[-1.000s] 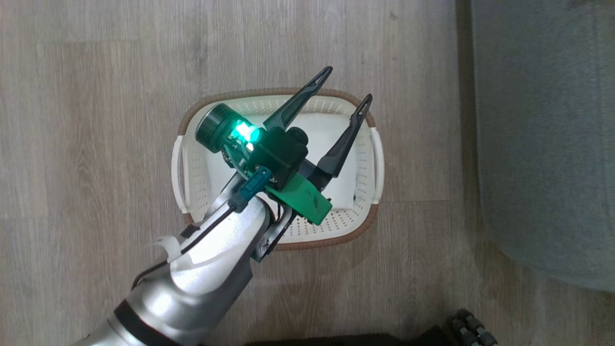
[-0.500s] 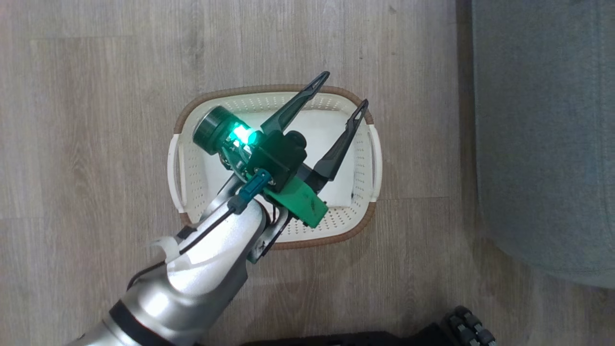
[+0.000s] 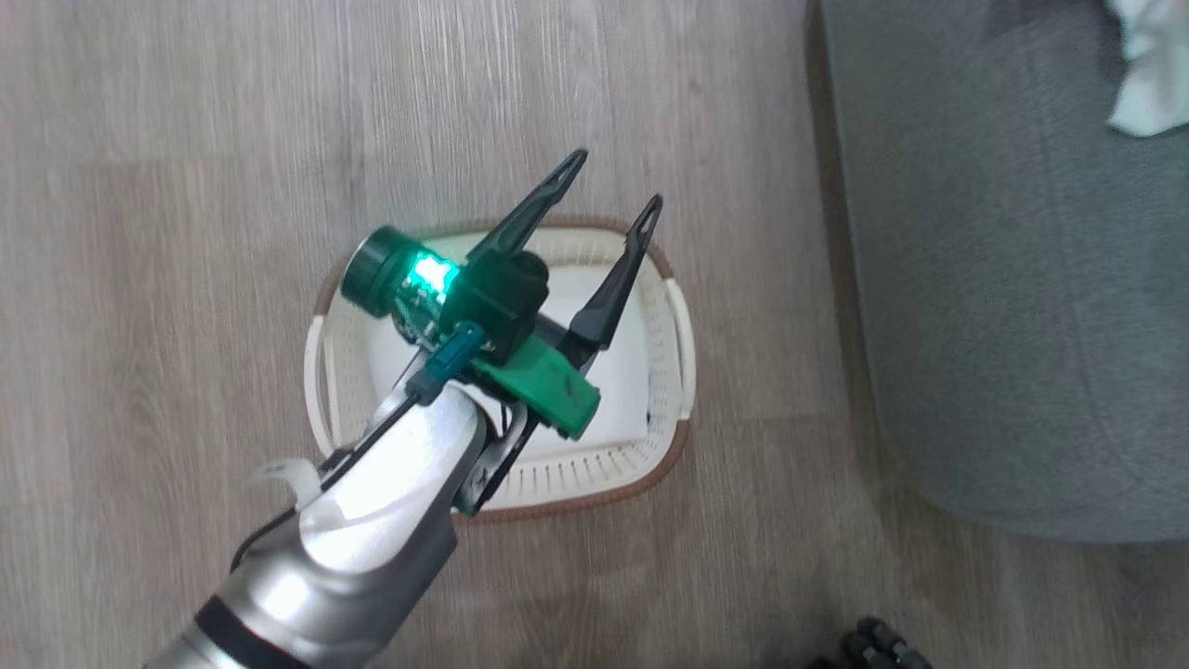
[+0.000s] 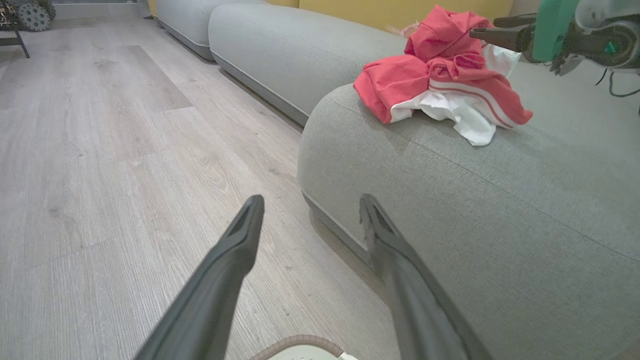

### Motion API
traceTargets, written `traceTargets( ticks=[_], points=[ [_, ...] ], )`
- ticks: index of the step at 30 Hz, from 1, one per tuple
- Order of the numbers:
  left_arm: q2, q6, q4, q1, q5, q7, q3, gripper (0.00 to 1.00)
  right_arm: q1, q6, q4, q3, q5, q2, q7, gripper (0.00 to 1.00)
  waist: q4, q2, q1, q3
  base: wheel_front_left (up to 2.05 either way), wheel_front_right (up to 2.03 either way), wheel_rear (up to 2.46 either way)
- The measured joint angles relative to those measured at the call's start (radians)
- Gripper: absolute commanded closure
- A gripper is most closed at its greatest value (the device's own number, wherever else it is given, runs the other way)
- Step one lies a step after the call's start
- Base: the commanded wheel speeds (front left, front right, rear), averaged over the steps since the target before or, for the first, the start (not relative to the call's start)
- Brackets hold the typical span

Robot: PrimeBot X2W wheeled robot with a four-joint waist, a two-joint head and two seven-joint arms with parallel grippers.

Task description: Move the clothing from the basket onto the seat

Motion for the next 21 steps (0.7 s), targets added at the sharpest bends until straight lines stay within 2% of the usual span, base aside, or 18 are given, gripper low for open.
traceTargets(
  ticks=[5,10,14,21],
  points=[
    [-0.003,0.009,0.019,0.042,-0.030,-0.007,0.022,0.00,0.082,0.000,-0.065,0.048,0.068,0.013,-0.002,0.00,-0.009,0.0000,0.0000,-0.065,0.00,0.00,0.00],
    [-0.013,0.041,0.038,0.117,-0.087,-0.008,0.088,0.00,0.192,0.000,-0.132,0.138,0.173,0.034,-0.002,0.00,-0.009,0.0001,-0.0001,-0.173,0.00,0.00,0.00],
    [-0.022,0.065,0.021,0.175,-0.106,-0.009,0.150,0.00,0.251,0.000,-0.176,0.195,0.233,0.038,-0.002,0.00,-0.002,0.0001,-0.0001,-0.243,0.00,0.00,0.00],
    [-0.016,0.097,-0.036,0.313,-0.110,-0.009,0.267,0.00,0.358,0.000,-0.242,0.297,0.362,0.083,-0.002,0.00,0.012,0.0001,-0.0001,-0.351,0.00,0.00,0.00]
  ],
)
